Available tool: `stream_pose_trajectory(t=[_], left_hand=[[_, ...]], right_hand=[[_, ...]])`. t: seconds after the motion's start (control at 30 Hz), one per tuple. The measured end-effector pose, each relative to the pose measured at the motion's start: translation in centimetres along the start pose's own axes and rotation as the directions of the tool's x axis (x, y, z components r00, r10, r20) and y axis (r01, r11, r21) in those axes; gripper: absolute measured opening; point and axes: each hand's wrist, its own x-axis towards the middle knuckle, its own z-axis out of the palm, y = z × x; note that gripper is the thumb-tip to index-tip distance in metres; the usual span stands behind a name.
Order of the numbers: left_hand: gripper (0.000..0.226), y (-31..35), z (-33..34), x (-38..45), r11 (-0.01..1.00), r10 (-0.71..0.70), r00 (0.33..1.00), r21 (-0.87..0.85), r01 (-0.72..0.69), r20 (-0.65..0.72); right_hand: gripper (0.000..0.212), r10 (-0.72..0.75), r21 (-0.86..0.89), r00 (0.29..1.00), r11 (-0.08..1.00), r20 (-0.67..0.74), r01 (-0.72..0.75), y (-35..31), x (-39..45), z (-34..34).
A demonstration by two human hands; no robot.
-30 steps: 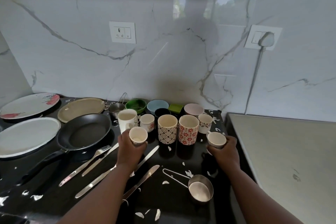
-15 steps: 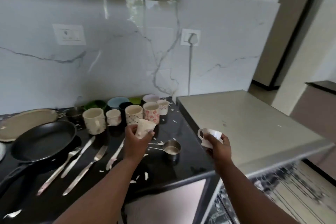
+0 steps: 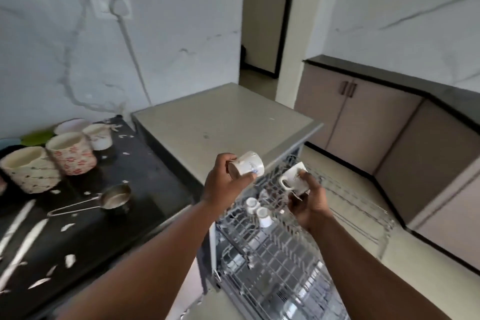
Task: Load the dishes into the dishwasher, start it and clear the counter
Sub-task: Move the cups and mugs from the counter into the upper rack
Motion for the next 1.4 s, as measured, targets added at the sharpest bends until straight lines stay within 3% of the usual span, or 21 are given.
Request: stream_pose_trajectory(t=[0.17,0.27,0.43,0.67,0.93,1.1,1.27,1.4], left_hand=[[0.062,-1.2,10.3,0.5,0.982,-0.07,0.975,0.185,0.031,0.209],[0.06,-3.3,14.8,0.8,0.935,-0.169,0.939,0.35,0.057,0.299],[0.055,-7.4,17.4,0.9,0.826,-0.389,0.843,0.545,0.141,0.371],[0.061,-13.0,19.5,1.5,0.689,-0.543,0.762,0.706,0.165,0.353],[0.058,-17.9,22.7,3.5,0.725,-0.45,0.737,0.688,-0.029,0.505],[0.059,-19.8,24.7,4.7,0.743,-0.361,0.73,0.652,-0.151,0.581],[0.057,-20.8,26.0,5.6,0.768,-0.314,0.726,0.613,-0.185,0.612],[0.057,-21.0,25.4,6.2,0.785,-0.247,0.782,0.591,-0.185,0.573]], right_hand=[[0.038,0.058,-0.094,0.992,0.993,-0.115,-0.069,-3.7,4.6,-10.0],[0.041,0.082,-0.254,0.98,0.959,-0.183,-0.128,-4.2,7.9,-14.9],[0.063,0.023,-0.633,0.969,0.753,-0.247,-0.179,-1.4,11.5,-20.2],[0.06,0.094,-0.866,0.987,0.474,-0.131,-0.16,4.1,15.0,-20.9],[0.066,0.073,-0.97,0.994,0.226,-0.077,-0.092,7.8,18.3,-19.4],[0.07,0.061,-0.965,0.989,0.219,-0.137,-0.147,10.0,19.8,-18.5],[0.067,0.039,-0.976,0.992,0.175,-0.123,-0.128,11.8,20.2,-18.2],[0.066,0.036,-0.972,0.993,0.204,-0.113,-0.118,12.2,20.5,-17.8]])
